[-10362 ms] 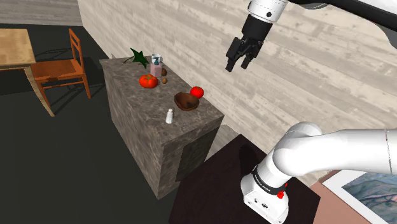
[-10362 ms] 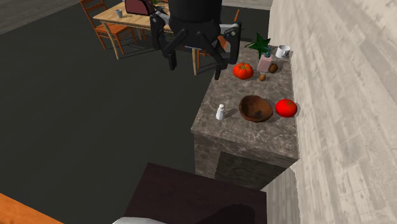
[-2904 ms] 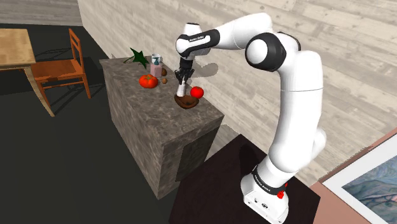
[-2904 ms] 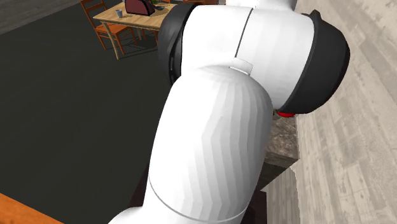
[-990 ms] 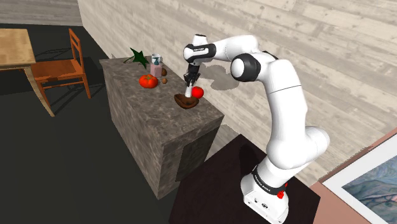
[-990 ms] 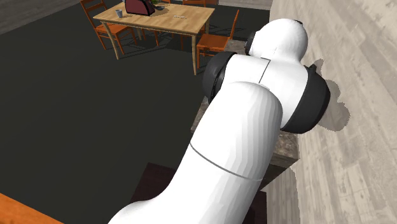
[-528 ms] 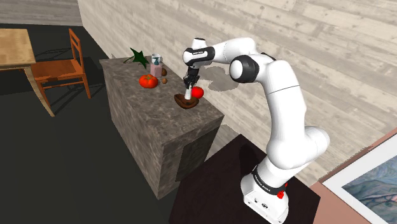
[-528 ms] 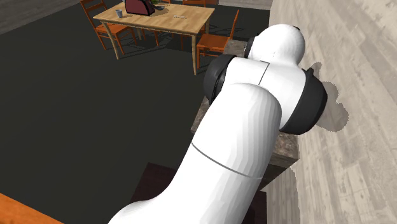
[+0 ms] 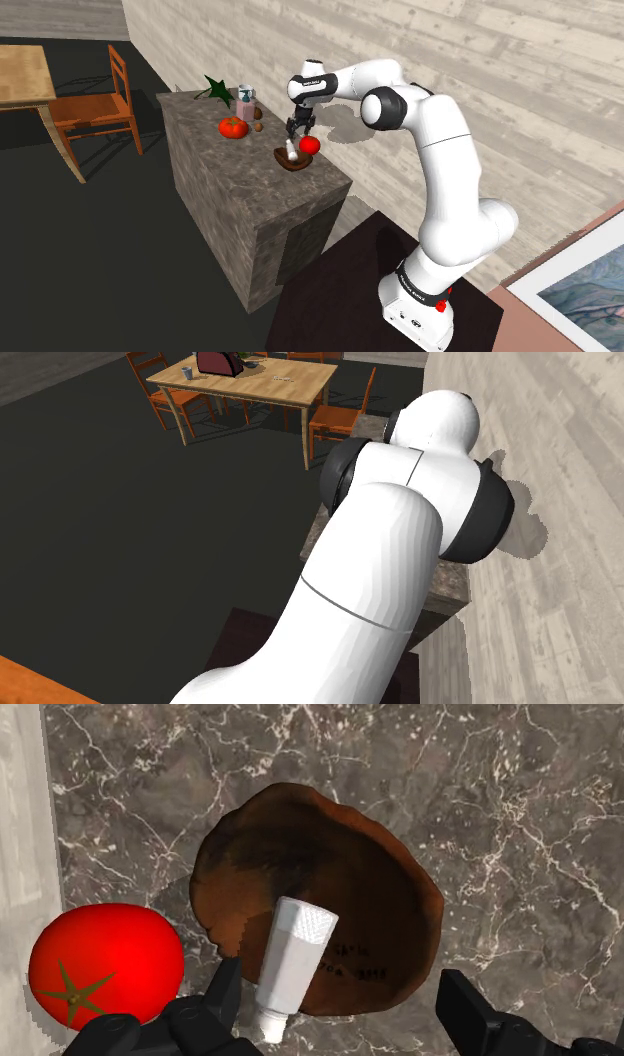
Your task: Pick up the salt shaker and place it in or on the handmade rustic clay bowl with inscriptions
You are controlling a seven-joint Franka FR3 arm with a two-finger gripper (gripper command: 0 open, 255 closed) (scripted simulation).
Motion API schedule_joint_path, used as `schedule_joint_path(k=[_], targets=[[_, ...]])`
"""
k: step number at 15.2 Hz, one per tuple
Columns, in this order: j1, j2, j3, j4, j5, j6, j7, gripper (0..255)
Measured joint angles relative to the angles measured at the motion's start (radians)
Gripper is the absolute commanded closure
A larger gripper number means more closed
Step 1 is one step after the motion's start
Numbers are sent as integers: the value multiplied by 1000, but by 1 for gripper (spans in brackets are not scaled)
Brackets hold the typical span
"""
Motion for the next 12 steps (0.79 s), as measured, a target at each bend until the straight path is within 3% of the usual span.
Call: schedule_joint_path(k=[6, 12], targets=[[0, -54, 0, 21, 0, -73, 0, 0], [1, -64, 0, 17, 0, -81, 0, 0]])
